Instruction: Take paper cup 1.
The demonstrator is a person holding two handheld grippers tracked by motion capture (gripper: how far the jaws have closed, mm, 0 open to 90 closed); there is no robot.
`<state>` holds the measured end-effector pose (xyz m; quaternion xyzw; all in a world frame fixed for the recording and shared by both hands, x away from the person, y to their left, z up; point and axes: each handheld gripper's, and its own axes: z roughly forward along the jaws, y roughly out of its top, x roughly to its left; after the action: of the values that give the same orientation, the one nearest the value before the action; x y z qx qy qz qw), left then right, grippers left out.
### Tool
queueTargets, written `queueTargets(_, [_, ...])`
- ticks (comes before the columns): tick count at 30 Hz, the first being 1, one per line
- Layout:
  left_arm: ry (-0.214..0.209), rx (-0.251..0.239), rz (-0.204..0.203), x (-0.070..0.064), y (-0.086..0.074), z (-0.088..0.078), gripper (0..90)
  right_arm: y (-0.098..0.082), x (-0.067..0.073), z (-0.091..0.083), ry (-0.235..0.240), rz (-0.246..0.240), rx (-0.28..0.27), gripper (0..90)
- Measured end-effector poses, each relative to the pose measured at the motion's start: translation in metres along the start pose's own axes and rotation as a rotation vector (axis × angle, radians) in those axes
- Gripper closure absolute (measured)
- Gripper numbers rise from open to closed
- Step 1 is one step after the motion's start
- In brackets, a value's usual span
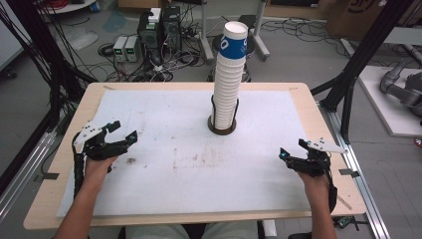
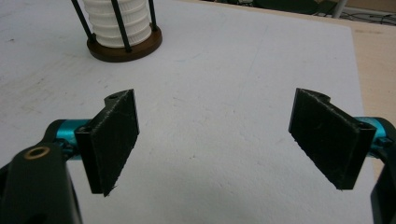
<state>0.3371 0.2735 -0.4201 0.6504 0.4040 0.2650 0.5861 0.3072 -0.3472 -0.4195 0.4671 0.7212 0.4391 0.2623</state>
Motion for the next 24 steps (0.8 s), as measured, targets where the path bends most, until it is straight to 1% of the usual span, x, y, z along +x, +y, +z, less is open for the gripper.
queueTargets(3, [0.000, 0.005, 0.004, 0.000, 0.000, 0.002, 16.1, -0.001, -0.002, 0.001, -0.002, 0.000, -0.008, 16.3])
queueTargets(6, [-0.001, 0.010, -0.004, 0.000, -0.001, 0.005, 16.1, -0.002, -0.004, 0.002, 0.004, 0.014, 0.001, 16.4])
queueTargets(10, [-0.001, 0.007, -0.013, 0.000, -0.001, 0.006, 15.9, -0.004, -0.004, 0.001, 0.010, 0.017, 0.003, 16.3])
queueTargets(12, [-0.003, 0.006, -0.011, 0.000, 0.000, 0.006, 15.8, -0.003, -0.003, -0.001, 0.013, 0.016, -0.004, 16.3])
queueTargets(13, [-0.005, 0.009, -0.008, 0.000, 0.000, 0.006, 15.8, 0.000, -0.002, -0.002, 0.019, 0.012, -0.016, 16.3])
queueTargets(14, [-0.007, 0.014, -0.005, 0.000, 0.000, 0.005, 15.8, 0.000, -0.002, -0.002, 0.019, 0.012, -0.016, 16.3])
queueTargets(18, [-0.018, 0.016, -0.011, -0.003, 0.001, 0.002, 15.6, 0.009, 0.004, 0.000, 0.040, 0.014, -0.032, 16.3])
queueTargets(19, [-0.021, 0.012, -0.012, -0.003, 0.001, 0.002, 15.6, 0.018, 0.009, -0.001, 0.065, 0.023, -0.058, 16.3])
queueTargets(20, [-0.025, 0.015, -0.007, -0.004, 0.001, 0.002, 15.6, 0.024, 0.011, -0.002, 0.085, 0.027, -0.074, 16.3])
queueTargets(22, [-0.032, 0.015, -0.014, -0.004, 0.001, 0.002, 15.6, 0.038, 0.018, -0.003, 0.123, 0.027, -0.101, 16.3])
queueTargets(23, [-0.035, 0.017, -0.014, -0.005, 0.000, 0.003, 15.6, 0.046, 0.022, -0.003, 0.135, 0.016, -0.113, 16.3])
queueTargets(24, [-0.036, 0.020, -0.011, -0.005, 0.000, 0.003, 15.6, 0.046, 0.022, -0.003, 0.135, 0.016, -0.113, 16.3])
